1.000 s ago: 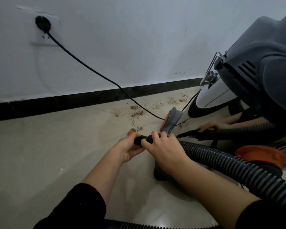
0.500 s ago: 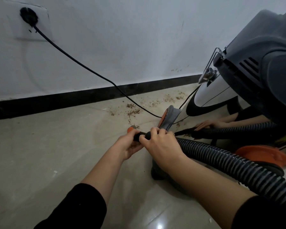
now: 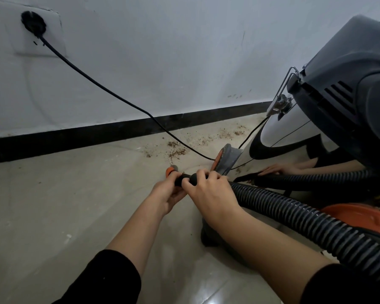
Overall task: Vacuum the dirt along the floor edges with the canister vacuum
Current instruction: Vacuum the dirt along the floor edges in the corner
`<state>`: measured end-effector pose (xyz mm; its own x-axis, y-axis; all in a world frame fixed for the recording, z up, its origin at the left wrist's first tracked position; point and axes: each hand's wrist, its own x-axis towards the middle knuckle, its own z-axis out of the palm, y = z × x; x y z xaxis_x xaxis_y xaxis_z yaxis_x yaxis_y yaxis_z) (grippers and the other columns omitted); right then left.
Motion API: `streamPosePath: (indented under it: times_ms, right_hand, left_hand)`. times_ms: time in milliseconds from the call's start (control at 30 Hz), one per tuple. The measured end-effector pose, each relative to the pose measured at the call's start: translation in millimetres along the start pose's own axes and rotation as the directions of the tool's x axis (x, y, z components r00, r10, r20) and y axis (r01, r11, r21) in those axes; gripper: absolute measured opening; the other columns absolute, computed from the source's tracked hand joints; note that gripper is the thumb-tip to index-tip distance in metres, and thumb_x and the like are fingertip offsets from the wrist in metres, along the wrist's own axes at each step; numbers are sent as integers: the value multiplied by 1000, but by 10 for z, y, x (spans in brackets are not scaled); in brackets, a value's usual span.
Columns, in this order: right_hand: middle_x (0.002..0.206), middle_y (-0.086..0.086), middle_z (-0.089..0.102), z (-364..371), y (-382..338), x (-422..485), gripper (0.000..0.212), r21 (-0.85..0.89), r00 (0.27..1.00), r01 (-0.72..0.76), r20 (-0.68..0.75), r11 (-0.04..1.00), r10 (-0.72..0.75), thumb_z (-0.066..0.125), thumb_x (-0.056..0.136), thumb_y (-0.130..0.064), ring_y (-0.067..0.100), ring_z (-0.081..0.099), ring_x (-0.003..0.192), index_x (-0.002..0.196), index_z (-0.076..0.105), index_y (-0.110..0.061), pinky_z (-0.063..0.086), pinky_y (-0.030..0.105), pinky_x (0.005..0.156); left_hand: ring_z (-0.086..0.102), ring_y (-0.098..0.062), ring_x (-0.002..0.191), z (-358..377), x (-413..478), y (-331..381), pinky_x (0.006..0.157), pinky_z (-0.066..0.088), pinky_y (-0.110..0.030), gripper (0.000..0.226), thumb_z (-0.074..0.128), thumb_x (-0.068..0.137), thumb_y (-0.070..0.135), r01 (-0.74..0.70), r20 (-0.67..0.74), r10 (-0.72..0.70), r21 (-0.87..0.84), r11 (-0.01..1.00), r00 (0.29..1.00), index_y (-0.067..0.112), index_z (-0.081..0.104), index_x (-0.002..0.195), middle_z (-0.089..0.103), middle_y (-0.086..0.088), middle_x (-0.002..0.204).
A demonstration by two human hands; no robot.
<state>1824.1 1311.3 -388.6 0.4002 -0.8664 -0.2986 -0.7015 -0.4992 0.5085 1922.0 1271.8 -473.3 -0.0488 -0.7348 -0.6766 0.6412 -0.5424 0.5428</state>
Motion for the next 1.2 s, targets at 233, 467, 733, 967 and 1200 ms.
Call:
streamPosePath:
  times_ms: [233,467,733,967,1200]
  right_hand:
    - [129,31,36,2,-19,140,53,10,999,-1,-38,1000,1,46,95,-11,46,50,108,141,21,-10,46,54,84]
    - [131,32,34,15,-28,287,60,37,999,-11,-33,999,12,51,93,-12,47,49,110,143,19,-11,45,56,86]
    - [131,32,34,24,3,373,63,28,1000,-10,-29,1000,11,53,92,-12,47,48,110,144,18,-11,45,56,86]
    - [132,32,33,-6,-20,381,59,26,999,0,-37,1000,1,49,94,-11,48,48,110,144,18,-12,45,57,87]
    - [131,31,34,-63,-71,344,56,33,997,34,-66,999,-32,49,94,-10,46,50,108,142,20,-11,47,54,85]
  left_hand:
    - [67,-17,75,-39,145,69,56,57,-26,13,61,94,18,-43,-63,44,12,999,997,8,61,86,68,-13,88]
    - [68,-18,78,-51,264,143,48,55,-23,24,64,93,21,-43,-81,44,14,999,996,0,62,104,69,-15,94]
    - [67,-15,65,-25,330,163,51,57,-23,26,65,93,21,-61,-91,59,-14,998,994,-2,62,106,68,-14,85]
    - [68,-18,78,-83,323,180,53,58,-23,27,65,92,21,-71,-96,69,-8,997,993,-1,63,107,70,-15,93]
    - [68,-17,75,-170,271,195,52,57,-23,29,66,91,22,-85,-129,82,-16,996,988,0,65,110,70,-13,90]
